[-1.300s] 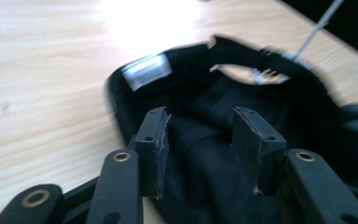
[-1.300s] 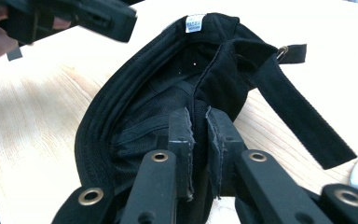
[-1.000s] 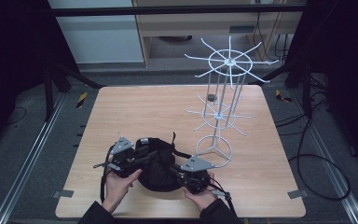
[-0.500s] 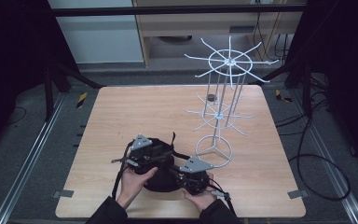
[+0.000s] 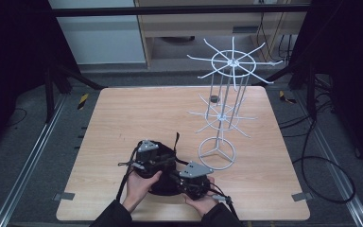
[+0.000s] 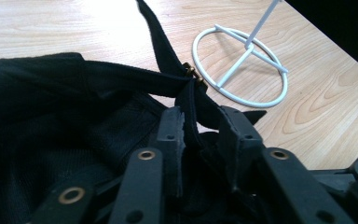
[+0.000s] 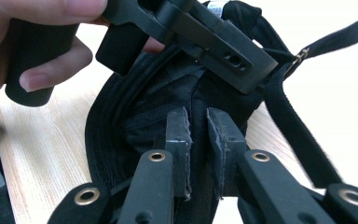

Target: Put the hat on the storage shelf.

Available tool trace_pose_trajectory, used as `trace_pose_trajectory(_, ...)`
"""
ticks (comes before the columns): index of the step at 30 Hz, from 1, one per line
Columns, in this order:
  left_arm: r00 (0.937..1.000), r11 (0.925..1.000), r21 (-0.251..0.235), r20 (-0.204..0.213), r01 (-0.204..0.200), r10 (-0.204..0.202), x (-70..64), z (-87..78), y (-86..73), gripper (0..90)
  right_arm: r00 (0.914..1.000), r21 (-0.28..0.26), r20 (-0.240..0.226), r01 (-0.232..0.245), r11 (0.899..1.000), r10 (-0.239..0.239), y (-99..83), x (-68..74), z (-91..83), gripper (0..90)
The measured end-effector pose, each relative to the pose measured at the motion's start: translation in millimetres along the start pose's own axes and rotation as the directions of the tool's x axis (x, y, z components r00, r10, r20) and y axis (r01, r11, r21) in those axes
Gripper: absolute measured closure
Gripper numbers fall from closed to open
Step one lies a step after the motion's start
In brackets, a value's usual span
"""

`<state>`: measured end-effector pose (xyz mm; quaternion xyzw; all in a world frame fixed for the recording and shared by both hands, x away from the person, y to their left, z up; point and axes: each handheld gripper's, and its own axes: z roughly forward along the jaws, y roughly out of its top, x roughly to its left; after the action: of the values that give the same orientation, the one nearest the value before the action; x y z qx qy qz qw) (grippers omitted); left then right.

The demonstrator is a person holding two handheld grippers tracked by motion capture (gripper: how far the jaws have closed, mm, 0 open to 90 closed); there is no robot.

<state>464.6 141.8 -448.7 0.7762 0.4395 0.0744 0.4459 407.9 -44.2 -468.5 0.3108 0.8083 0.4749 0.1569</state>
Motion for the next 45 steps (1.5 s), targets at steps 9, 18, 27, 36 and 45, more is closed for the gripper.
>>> trace_pose_trajectory(9, 0.9999, 0.9995, -0.031, 0.009, 0.005, -0.005, 1.4, -8.0, 0.2, 79.4, 0.9989, -0.011, -0.041, -0.023, 1.0, 0.022, -0.3, 1.3, -4.0, 62.5)
trace_pose_trajectory(18, 0.9994, 0.9941, -0.106, 0.026, 0.026, -0.023, 5.5, -28.5, 8.7, 81.6, 0.996, -0.086, -0.061, -0.07, 0.994, 0.065, -1.2, -9.3, -38.2, 51.3)
trace_pose_trajectory(27, 0.9985, 0.9806, -0.193, 0.047, 0.035, -0.026, 5.5, -53.1, 18.1, 82.6, 0.993, -0.065, -0.056, -0.108, 0.992, 0.104, -8.6, -19.7, -39.8, 49.8)
trace_pose_trajectory(36, 0.9965, 0.9619, -0.273, 0.083, 0.013, 0.01, -7.1, -71.6, 26.2, 82.8, 0.9913, -0.078, -0.112, -0.079, 0.994, 0.07, -2.4, -7.0, -31.0, 44.0)
trace_pose_trajectory(45, 0.9944, 0.9561, -0.292, 0.095, -0.016, 0.046, -14.7, -75.5, 27.6, 82.8, 0.9922, -0.071, -0.083, -0.098, 0.993, 0.093, -3.6, -9.9, -24.9, 39.1)
